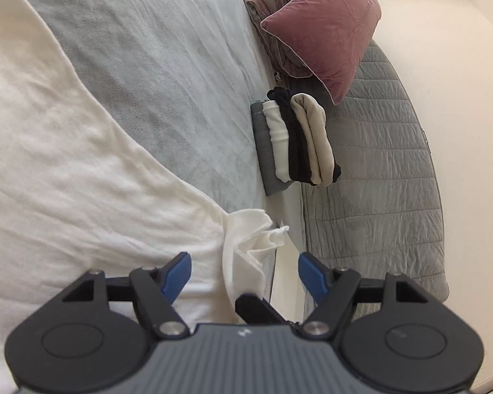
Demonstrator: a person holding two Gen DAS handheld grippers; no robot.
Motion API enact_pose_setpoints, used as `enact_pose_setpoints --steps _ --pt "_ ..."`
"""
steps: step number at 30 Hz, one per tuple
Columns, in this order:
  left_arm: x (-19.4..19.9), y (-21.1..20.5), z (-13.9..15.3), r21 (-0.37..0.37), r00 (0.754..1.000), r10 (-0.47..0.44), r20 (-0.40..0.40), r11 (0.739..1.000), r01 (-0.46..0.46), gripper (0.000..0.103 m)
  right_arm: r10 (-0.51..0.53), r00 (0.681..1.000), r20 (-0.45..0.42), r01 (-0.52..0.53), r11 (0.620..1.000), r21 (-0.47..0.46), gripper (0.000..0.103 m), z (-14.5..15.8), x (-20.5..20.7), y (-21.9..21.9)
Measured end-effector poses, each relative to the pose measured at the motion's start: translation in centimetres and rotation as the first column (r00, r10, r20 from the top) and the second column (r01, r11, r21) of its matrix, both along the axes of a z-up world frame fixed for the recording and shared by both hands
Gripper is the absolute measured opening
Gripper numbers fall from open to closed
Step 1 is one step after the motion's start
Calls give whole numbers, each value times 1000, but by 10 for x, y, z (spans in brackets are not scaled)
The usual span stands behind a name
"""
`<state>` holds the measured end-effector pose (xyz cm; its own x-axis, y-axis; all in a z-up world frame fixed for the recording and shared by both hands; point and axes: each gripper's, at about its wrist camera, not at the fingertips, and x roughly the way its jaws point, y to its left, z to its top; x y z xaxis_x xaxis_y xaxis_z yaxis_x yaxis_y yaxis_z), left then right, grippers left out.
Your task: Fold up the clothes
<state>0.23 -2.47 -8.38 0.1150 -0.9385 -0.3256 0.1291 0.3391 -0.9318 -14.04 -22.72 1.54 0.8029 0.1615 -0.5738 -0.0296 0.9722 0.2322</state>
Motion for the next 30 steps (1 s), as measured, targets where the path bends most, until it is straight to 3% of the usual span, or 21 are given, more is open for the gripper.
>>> enact_pose_setpoints --steps 4,6,7,9,13,19,30 --pt "0 -5 2 79 999 41 32 996 -43 56 62 998 -30 -62 998 -29 7 -8 4 15" --pt "-1 -6 7 160 995 68 77 984 -79 34 72 997 -37 -73 997 -32 7 -11 5 20" --pt "-1 -7 10 197 992 72 101 976 -91 29 73 997 -37 -74 997 -29 7 -11 6 21" --pt "-1 -8 16 277 983 80 165 953 -124 4 74 997 -37 -75 997 -24 7 -12 7 23" --pt "1 -1 34 349 954 99 282 916 -199 2 70 998 -12 -70 998 -8 7 -8 10 31" --pt "1 27 62 392 904 94 417 879 -273 2 106 994 33 -107 993 44 7 3 17 53" --pt "13 110 81 486 863 103 495 790 -373 2 189 981 43 -193 963 189 7 4 53 119"
